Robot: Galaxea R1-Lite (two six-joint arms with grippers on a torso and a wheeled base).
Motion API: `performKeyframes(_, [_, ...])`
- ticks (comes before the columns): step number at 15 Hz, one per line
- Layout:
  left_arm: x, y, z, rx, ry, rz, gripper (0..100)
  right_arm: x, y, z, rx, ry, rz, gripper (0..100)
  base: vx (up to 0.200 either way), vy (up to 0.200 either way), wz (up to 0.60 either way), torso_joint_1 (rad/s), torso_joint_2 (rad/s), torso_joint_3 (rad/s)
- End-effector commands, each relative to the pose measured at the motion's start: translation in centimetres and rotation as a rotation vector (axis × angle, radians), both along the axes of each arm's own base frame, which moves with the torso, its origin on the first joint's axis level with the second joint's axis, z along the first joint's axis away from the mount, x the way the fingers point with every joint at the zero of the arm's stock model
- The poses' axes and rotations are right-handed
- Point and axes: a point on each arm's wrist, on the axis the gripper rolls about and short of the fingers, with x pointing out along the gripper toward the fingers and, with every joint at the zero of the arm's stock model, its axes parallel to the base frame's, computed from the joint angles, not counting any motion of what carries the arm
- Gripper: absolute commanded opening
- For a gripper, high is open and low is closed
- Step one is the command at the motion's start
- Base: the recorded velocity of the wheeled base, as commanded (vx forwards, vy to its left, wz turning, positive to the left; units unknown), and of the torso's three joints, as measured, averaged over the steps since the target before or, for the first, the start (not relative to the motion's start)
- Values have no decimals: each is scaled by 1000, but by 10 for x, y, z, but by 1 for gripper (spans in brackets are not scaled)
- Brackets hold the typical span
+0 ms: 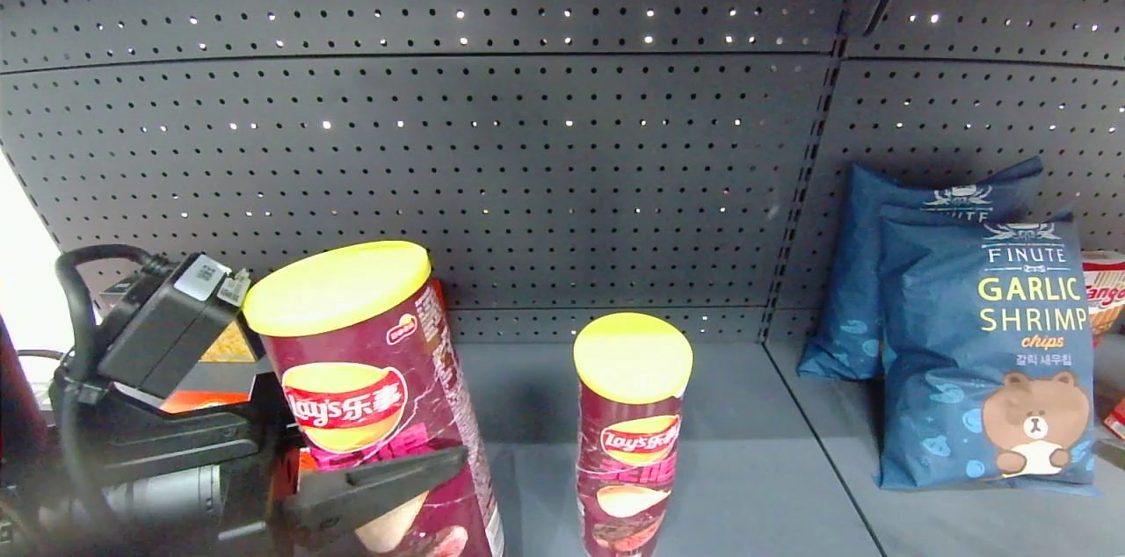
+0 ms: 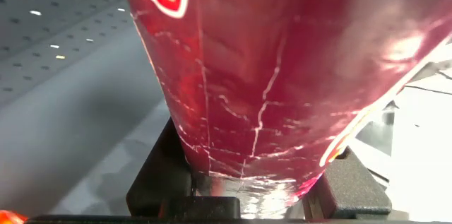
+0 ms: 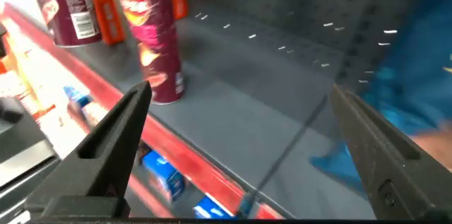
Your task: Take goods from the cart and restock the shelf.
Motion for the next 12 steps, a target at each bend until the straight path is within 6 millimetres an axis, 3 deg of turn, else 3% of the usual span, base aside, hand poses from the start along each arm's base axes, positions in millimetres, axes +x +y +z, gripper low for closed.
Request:
performKeyframes(1, [6,-8,-3,29,-1,-5,0,-21,-15,-10,40,-41,-69,100,0,0,0,0,0,0])
performKeyframes(6, [27,-19,2,66,-54,18,0,-41,-27,-23,42,-12,-160,100,0,0,0,0,0,0])
performKeyframes(12, [43,-27,-9,107,-35,17,0,-55,-33,-26,17,29,-205,100,0,0,0,0,0,0])
